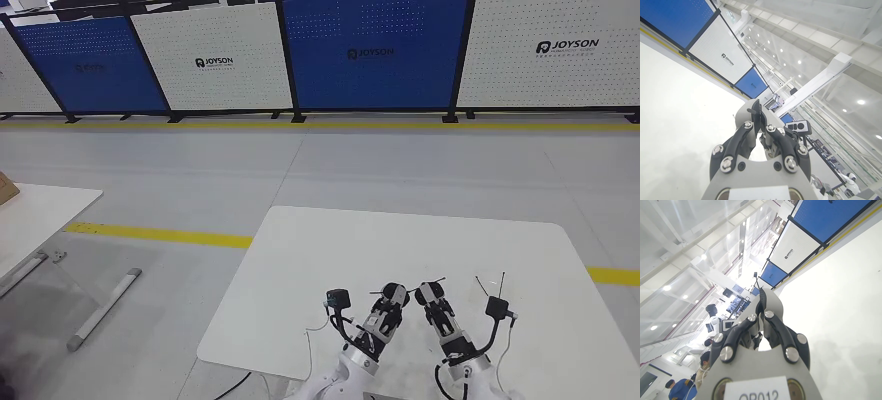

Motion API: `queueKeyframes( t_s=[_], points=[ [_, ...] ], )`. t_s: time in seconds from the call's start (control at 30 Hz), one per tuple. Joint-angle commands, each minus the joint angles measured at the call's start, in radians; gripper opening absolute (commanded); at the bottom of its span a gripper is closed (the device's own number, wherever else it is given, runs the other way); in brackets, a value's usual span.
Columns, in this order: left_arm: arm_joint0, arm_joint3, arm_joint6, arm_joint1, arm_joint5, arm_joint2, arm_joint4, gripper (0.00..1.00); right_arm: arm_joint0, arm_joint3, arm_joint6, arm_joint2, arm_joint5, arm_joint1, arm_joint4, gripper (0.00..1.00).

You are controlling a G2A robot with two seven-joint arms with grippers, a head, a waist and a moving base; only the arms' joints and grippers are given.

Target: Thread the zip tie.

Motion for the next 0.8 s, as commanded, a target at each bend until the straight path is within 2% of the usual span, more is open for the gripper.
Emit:
queueKeyframes(
  t_s=[0.0,0.03,0.07,0.13,0.33,0.4,0.47,0.53,0.6,0.77],
  points=[
    [0.0,0.0,0.0,-0.001,0.0,0.001,-0.001,0.05,0.0,-0.001,0.001,0.0,0.0,0.001,0.002,0.0],
    [0.0,0.0,-0.003,-0.001,0.0,0.001,-0.004,0.27,0.0,-0.001,0.0,0.0,0.0,0.001,0.002,0.0],
    [0.0,0.0,-0.006,-0.001,0.0,0.0,-0.006,0.38,-0.001,0.0,-0.003,0.002,0.0,0.002,0.0,0.0],
    [-0.001,-0.001,-0.01,-0.001,0.002,-0.001,-0.007,0.43,-0.003,0.002,-0.025,0.003,0.0,0.002,-0.016,0.0],
    [0.001,-0.002,-0.011,-0.001,0.007,-0.007,-0.004,0.36,0.001,0.028,-0.09,-0.003,0.0,-0.003,-0.067,0.0],
    [0.001,-0.001,-0.011,-0.001,0.008,-0.009,-0.003,0.29,0.001,0.03,-0.095,-0.004,0.0,-0.004,-0.071,0.0],
    [0.002,-0.001,-0.012,-0.001,0.008,-0.01,-0.002,0.27,0.0,0.034,-0.105,-0.003,0.0,-0.005,-0.085,0.0],
    [0.003,-0.002,-0.01,-0.001,0.009,-0.011,0.001,0.22,0.0,0.035,-0.111,-0.006,0.0,-0.007,-0.092,0.0],
    [0.003,-0.002,-0.008,-0.001,0.01,-0.012,0.005,0.07,0.0,0.037,-0.116,-0.006,0.0,-0.008,-0.098,0.0],
    [0.006,-0.005,-0.007,-0.001,0.011,-0.015,0.008,0.0,-0.002,0.038,-0.127,-0.006,0.0,-0.012,-0.111,0.0]
  ],
)
